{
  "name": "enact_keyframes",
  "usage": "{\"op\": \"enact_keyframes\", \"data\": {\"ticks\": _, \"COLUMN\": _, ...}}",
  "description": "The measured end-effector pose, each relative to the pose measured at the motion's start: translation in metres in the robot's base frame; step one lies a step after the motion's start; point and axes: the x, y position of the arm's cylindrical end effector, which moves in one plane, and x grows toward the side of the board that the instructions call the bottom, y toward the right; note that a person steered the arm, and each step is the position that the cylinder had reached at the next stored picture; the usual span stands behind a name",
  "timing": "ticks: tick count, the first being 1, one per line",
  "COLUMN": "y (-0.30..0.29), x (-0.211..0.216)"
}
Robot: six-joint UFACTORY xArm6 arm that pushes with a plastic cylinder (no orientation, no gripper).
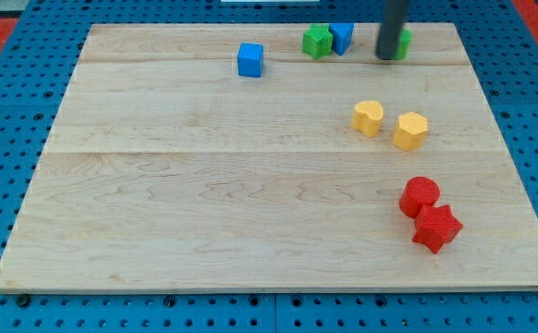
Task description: Slide the green circle below the green star
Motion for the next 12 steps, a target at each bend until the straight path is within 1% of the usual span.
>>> {"op": "enact_keyframes", "data": {"ticks": 1, "y": 0.039, "x": 0.000}}
{"op": "enact_keyframes", "data": {"ticks": 2, "y": 0.036, "x": 0.008}}
{"op": "enact_keyframes", "data": {"ticks": 3, "y": 0.053, "x": 0.021}}
{"op": "enact_keyframes", "data": {"ticks": 4, "y": 0.090, "x": 0.017}}
{"op": "enact_keyframes", "data": {"ticks": 5, "y": 0.112, "x": 0.000}}
{"op": "enact_keyframes", "data": {"ticks": 6, "y": 0.109, "x": -0.033}}
{"op": "enact_keyframes", "data": {"ticks": 7, "y": 0.077, "x": -0.044}}
{"op": "enact_keyframes", "data": {"ticks": 8, "y": 0.022, "x": -0.044}}
{"op": "enact_keyframes", "data": {"ticks": 9, "y": -0.017, "x": -0.039}}
{"op": "enact_keyframes", "data": {"ticks": 12, "y": -0.014, "x": -0.037}}
